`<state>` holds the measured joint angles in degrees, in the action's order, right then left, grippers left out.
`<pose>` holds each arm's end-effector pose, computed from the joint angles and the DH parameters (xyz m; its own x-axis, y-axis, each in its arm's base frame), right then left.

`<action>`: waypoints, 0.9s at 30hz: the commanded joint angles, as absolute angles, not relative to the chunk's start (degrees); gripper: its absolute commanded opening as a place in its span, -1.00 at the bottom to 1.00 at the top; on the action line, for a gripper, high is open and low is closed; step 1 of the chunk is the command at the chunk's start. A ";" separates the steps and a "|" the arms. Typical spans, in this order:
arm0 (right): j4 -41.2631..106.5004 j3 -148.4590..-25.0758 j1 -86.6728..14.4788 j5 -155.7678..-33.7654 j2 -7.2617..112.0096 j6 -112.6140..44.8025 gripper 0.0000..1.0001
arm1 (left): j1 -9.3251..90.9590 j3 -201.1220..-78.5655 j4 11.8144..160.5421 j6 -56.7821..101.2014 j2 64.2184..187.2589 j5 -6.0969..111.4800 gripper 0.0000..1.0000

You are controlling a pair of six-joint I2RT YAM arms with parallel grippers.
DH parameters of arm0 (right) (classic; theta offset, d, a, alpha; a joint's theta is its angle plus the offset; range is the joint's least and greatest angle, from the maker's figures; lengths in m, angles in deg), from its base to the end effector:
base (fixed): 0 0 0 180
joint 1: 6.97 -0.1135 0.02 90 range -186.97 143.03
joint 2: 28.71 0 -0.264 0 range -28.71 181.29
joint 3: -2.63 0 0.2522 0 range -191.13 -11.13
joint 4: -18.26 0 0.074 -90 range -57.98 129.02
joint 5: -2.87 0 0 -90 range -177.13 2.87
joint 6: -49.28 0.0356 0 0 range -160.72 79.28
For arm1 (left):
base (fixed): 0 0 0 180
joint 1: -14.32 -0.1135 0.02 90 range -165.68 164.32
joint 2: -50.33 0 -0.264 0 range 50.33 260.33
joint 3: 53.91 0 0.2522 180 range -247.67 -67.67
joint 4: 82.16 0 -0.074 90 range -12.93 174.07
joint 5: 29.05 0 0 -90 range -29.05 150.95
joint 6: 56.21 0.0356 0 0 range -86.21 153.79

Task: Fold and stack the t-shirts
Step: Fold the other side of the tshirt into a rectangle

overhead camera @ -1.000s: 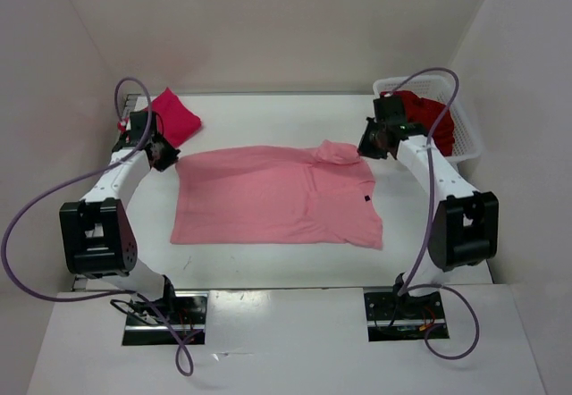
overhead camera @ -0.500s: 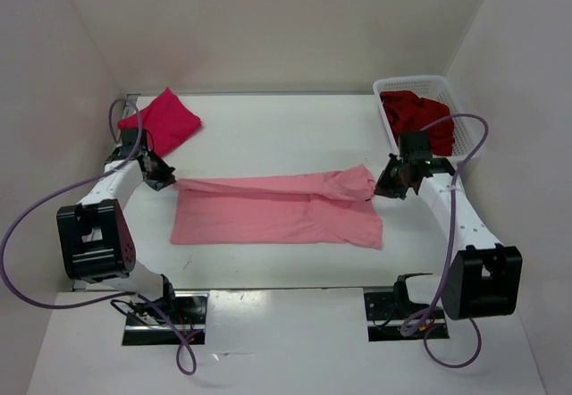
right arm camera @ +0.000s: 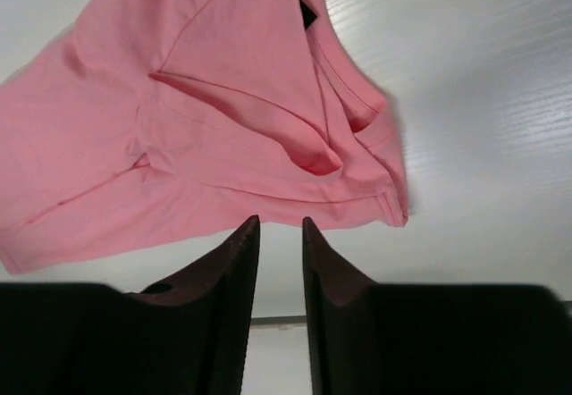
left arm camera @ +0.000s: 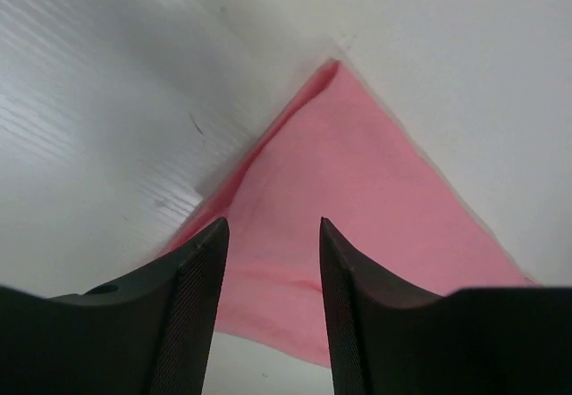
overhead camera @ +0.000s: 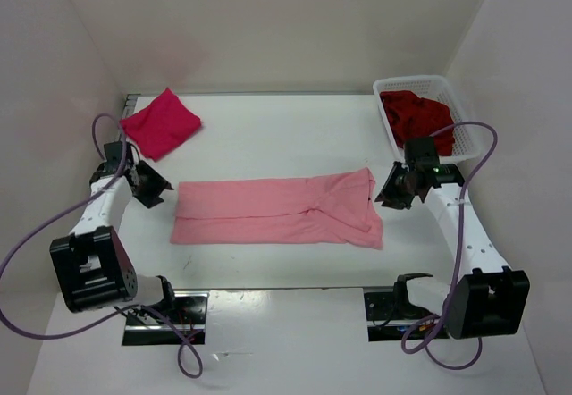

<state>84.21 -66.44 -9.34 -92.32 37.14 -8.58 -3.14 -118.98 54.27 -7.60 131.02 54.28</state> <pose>0.2136 0.0121 0.2713 -0.7959 0.4973 -0.3452 0.4025 0.8607 0.3118 0.2647 0.0789 0.2122 -0.4551 -0.8316 -0.3183 -0.7227 0.5538 -0.4135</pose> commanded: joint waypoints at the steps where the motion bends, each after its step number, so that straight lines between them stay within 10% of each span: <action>1: 82.23 -69.05 -11.27 -92.31 36.85 -8.90 -0.37 | -2.39 -121.19 54.10 -7.17 125.40 51.72 0.06; 5: 74.67 -70.28 -17.85 -90.92 44.03 -7.95 -1.00 | 4.28 -122.78 57.86 -6.55 126.61 52.96 0.04; 8: 67.38 -71.69 -24.62 -88.02 52.37 -7.32 -1.00 | 10.26 -122.17 61.65 -8.21 131.44 52.43 0.04; 12: 61.74 -76.78 -30.34 -83.63 63.65 -8.98 -0.41 | 14.23 -123.31 63.85 -8.75 139.79 51.37 0.01; 19: 58.21 -79.95 -31.40 -82.56 72.89 -10.05 -0.10 | 16.07 -122.17 67.63 -9.89 145.16 50.85 -0.01; 27: 60.76 -80.48 -32.55 -81.06 74.65 -10.57 -0.31 | 16.08 -121.64 68.17 -9.89 147.09 50.85 -0.04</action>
<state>60.97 -78.03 -31.88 -83.16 74.40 -9.96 15.88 -121.78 66.45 -8.91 145.36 51.63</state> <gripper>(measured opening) 0.361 0.483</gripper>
